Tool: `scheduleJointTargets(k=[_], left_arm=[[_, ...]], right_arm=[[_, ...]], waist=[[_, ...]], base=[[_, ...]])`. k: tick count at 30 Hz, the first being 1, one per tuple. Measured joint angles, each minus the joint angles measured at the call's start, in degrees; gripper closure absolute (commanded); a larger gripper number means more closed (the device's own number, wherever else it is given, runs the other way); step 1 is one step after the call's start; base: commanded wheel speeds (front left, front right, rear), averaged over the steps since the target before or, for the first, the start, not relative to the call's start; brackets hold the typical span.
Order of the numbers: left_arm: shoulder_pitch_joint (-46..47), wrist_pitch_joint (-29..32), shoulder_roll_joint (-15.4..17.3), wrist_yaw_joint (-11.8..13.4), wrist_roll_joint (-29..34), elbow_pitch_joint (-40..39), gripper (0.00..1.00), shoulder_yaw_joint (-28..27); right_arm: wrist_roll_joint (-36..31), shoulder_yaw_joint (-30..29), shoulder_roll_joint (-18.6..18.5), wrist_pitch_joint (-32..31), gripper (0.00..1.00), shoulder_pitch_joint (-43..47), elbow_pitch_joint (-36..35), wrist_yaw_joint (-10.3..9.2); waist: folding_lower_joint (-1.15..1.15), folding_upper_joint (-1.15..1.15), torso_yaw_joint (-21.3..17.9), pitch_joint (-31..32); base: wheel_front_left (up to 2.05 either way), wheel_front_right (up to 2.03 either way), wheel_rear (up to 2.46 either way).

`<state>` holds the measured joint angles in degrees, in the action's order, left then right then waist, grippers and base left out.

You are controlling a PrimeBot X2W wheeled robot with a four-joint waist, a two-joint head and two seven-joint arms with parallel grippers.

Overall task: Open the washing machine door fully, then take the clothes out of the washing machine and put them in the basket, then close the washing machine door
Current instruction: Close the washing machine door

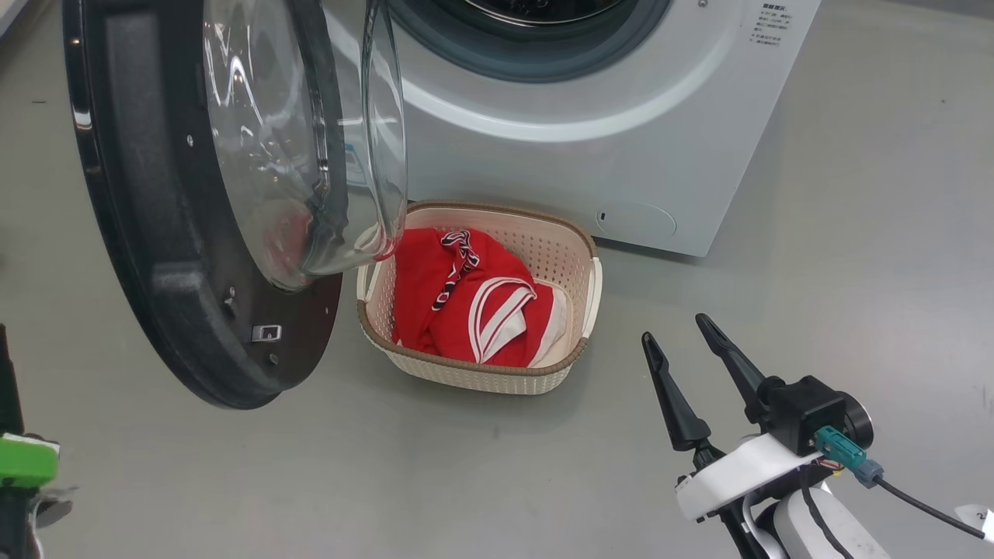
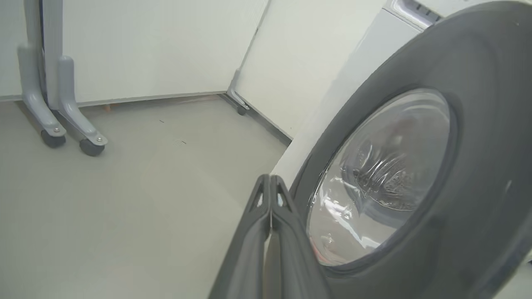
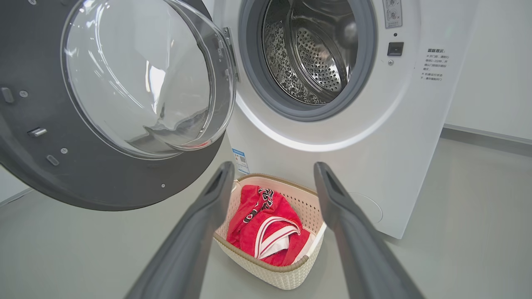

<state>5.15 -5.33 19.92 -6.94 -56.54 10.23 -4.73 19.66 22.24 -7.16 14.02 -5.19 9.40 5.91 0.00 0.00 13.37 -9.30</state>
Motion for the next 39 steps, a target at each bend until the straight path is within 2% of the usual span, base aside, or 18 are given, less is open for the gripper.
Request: scheduleJointTargets(k=[3, 4, 8, 10, 19, 23, 28, 39], left_arm=[[1.4, 3.8, -2.4, 0.0, -8.3, 0.7, 1.00, -2.1], [2.4, 6.5, -3.4, 0.0, -12.8, 1.9, 1.00, -3.8], [4.5, 11.5, -5.0, 0.2, -20.6, 2.4, 1.00, -6.1], [6.0, 14.2, -6.5, 0.9, -25.4, 2.3, 1.00, -6.6], [8.9, 26.0, -9.1, 6.4, -42.4, 3.1, 1.00, -10.2], [9.3, 30.5, -8.9, 9.0, -45.7, 2.6, 1.00, -10.4], [9.3, 35.0, -8.2, 11.1, -47.4, 1.6, 1.00, -9.9], [9.2, 42.6, -8.0, 12.2, -51.8, -1.8, 1.00, -7.5]], right_arm=[[0.0, 0.0, 0.0, 0.0, 0.00, 0.0, 0.1, 0.00], [0.0, 0.0, 0.1, 0.0, 0.00, 0.0, 0.2, 0.00], [0.0, 0.0, 0.1, 0.0, 0.00, 0.0, 0.2, 0.00], [0.0, 0.0, 0.1, 0.0, 0.00, 0.0, 0.2, 0.00], [0.0, 0.1, 0.1, 0.0, 0.00, 0.0, 0.2, 0.00], [0.0, 0.1, 0.1, 0.0, 0.00, 0.0, 0.3, 0.00], [0.0, 0.1, 0.1, 0.0, 0.00, -0.1, 0.4, 0.00], [0.0, 0.6, 0.2, 0.2, 0.00, -0.2, 0.9, 0.01]], waist=[[0.00, 0.00, 0.0, 0.0], [0.00, 0.00, 0.0, 0.0], [0.00, 0.00, 0.0, -0.2], [0.00, 0.00, 0.0, -0.2], [0.00, 0.00, -0.4, -0.8], [0.00, 0.00, -0.6, -1.0], [0.00, 0.00, -0.8, -1.2], [0.00, 0.00, -1.1, -1.0]], base=[[0.00, 0.00, 0.00], [0.00, 0.00, 0.00], [0.00, 0.00, 0.00], [0.00, 0.00, 0.00], [0.00, 0.00, 0.00], [0.00, 0.00, 0.00], [0.00, 0.00, 0.00], [0.00, 0.00, 0.00]])
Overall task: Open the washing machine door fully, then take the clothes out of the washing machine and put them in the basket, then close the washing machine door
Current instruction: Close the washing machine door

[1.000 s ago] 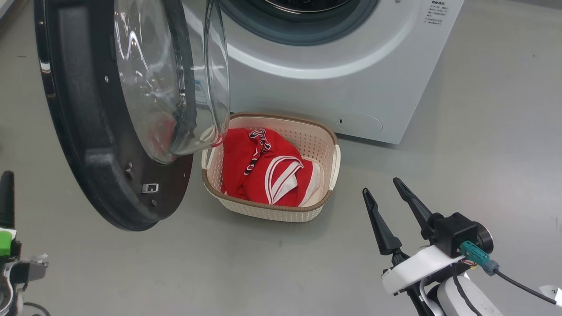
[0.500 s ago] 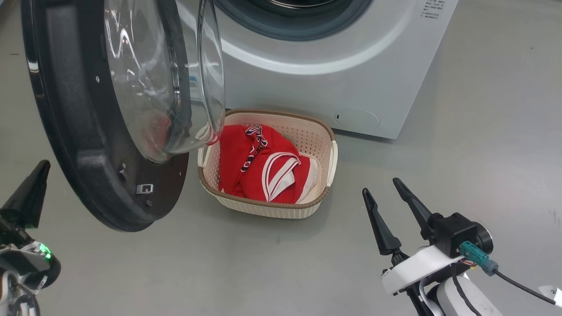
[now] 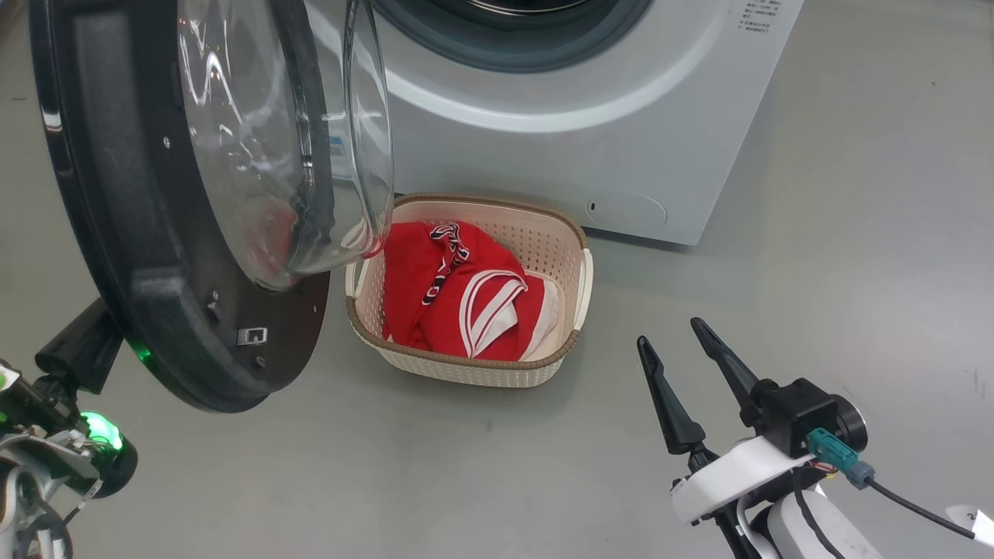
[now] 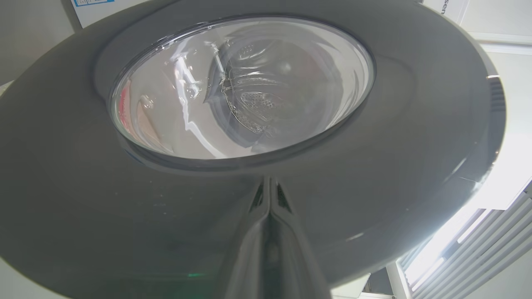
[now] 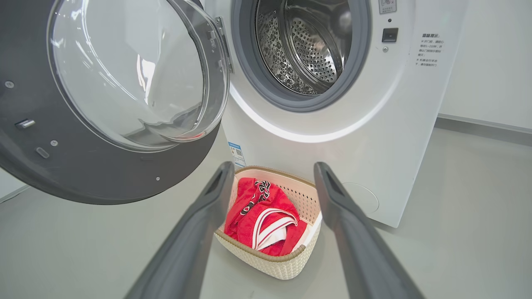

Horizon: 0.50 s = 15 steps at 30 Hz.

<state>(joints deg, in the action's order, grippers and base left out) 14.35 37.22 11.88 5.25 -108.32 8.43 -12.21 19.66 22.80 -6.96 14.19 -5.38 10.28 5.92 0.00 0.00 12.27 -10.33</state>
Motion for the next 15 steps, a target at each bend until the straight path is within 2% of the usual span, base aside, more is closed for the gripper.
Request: scheduleJointTargets(k=[10, 15], left_arm=[[-2.5, 4.5, 0.1, 0.1, -1.0, -3.7, 1.00, 1.7], [-3.3, 4.5, -0.3, 0.5, -1.2, -4.3, 1.00, 1.5]], right_arm=[[0.1, 1.3, 0.7, 0.0, 0.00, -0.1, 1.3, 0.07], [0.2, 1.5, 0.7, 0.0, 0.00, -0.1, 1.4, 0.08]], waist=[[0.00, 0.00, -2.3, 1.1], [0.00, 0.00, -3.6, 1.6]], base=[[0.00, 0.00, 0.00], [0.00, 0.00, 0.00]])
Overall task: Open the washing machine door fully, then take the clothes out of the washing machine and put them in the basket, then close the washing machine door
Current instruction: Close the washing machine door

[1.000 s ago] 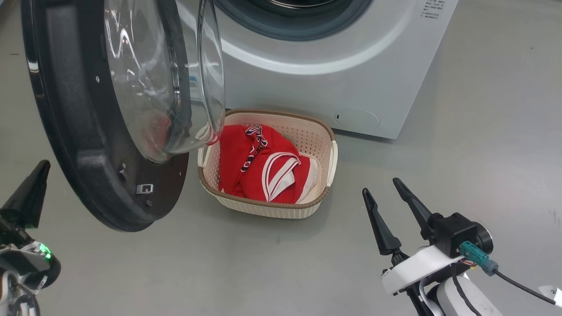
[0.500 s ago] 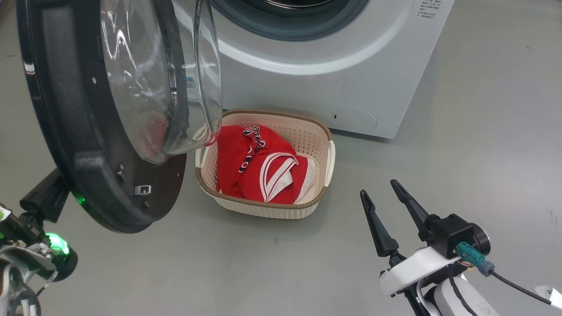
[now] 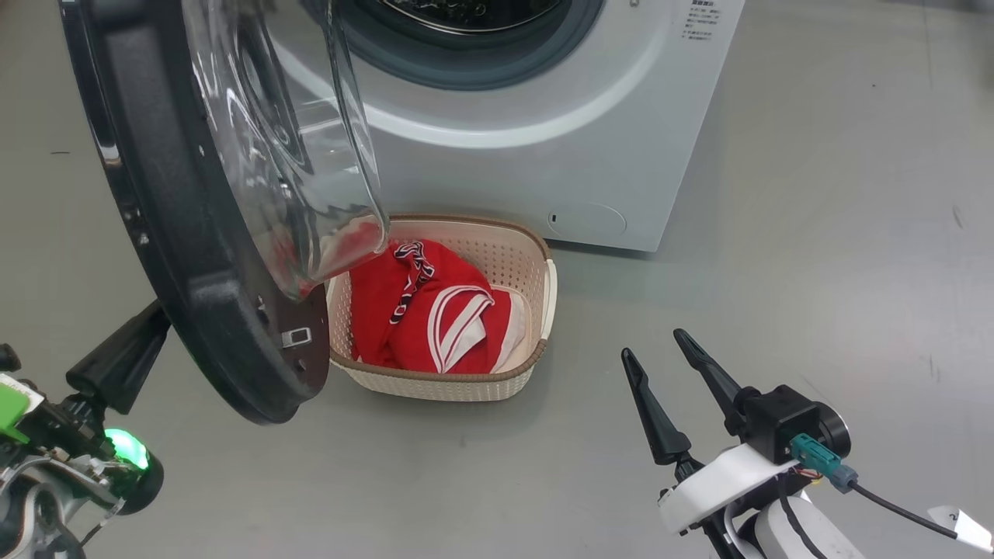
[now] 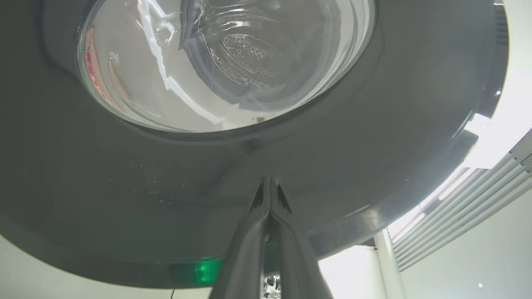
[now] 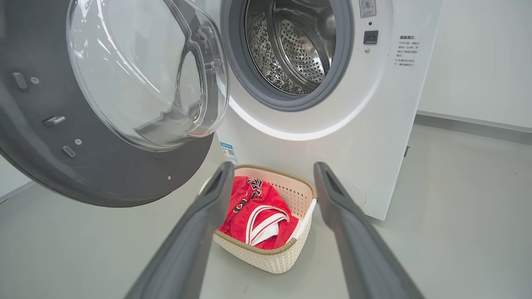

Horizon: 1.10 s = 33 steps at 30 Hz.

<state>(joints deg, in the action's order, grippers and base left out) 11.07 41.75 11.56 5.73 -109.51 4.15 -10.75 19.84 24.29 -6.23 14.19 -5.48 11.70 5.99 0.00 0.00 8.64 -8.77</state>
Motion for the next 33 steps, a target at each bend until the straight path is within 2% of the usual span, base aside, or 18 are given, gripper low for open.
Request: scheduleJointTargets(k=[11, 22, 33], left_arm=[[-0.4, -0.2, -3.6, 0.3, -1.0, -1.7, 1.00, 2.1], [-0.1, -2.8, -3.7, 0.6, -0.9, -2.3, 1.00, 1.8], [1.6, -5.6, -3.7, 1.1, -0.7, -2.2, 1.00, 1.1]], right_arm=[[0.3, 0.5, 0.7, 0.0, 0.00, 0.0, 0.0, 0.08], [0.8, 0.4, 1.3, 0.0, 0.00, 0.0, -0.1, -0.01], [1.3, -0.4, 2.2, 0.0, 0.00, -0.4, -1.2, -0.11]], waist=[[0.00, 0.00, -4.5, 0.5], [0.00, 0.00, -10.5, -0.8], [0.00, 0.00, -18.5, -2.7]], base=[[0.00, 0.00, 0.00], [0.00, 0.00, 0.00], [0.00, 0.00, 0.00]])
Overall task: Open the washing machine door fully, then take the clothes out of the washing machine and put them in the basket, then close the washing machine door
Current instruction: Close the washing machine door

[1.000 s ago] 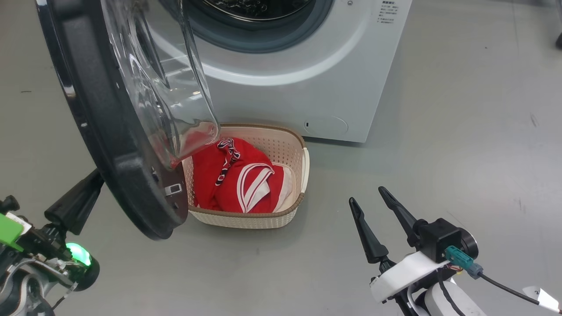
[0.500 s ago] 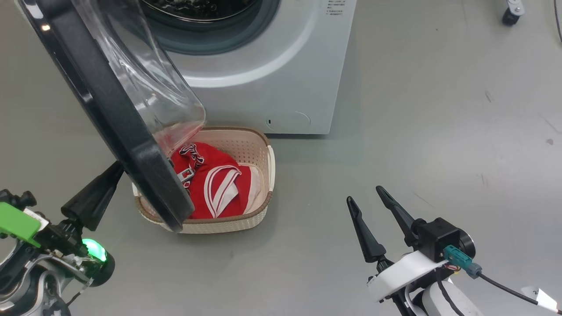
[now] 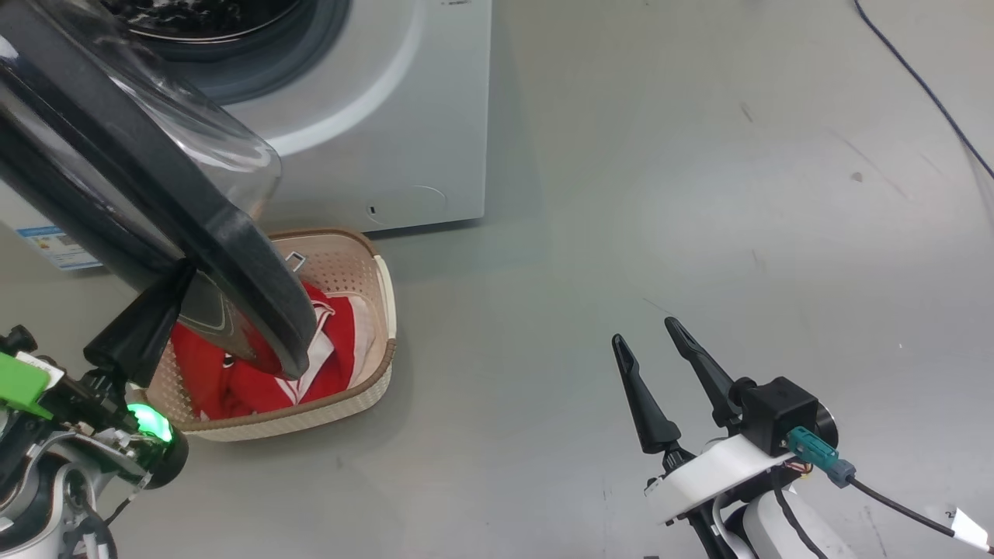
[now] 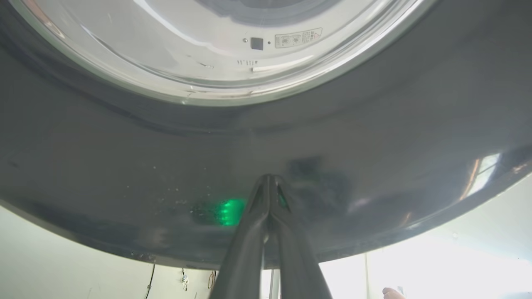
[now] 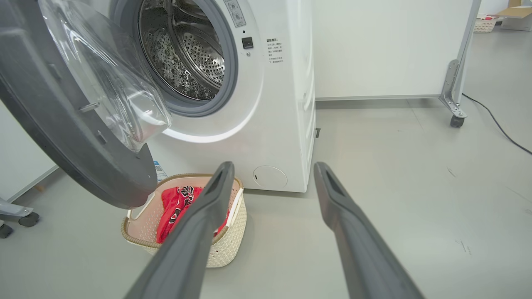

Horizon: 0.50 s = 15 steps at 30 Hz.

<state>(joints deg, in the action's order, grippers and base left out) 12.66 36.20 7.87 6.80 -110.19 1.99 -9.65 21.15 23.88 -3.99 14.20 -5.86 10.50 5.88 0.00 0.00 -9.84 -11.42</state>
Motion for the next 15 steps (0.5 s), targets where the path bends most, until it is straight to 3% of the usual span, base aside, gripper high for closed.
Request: scheduleJointTargets(k=[15], left_arm=[[3.1, -6.3, -1.1, 0.0, 1.5, 3.7, 1.00, -1.6]], right_arm=[[0.0, -0.4, 0.5, 0.0, 0.00, 0.1, -0.3, 0.01]], waist=[[0.00, 0.00, -12.2, -1.0]], base=[[0.00, 0.00, 0.00]])
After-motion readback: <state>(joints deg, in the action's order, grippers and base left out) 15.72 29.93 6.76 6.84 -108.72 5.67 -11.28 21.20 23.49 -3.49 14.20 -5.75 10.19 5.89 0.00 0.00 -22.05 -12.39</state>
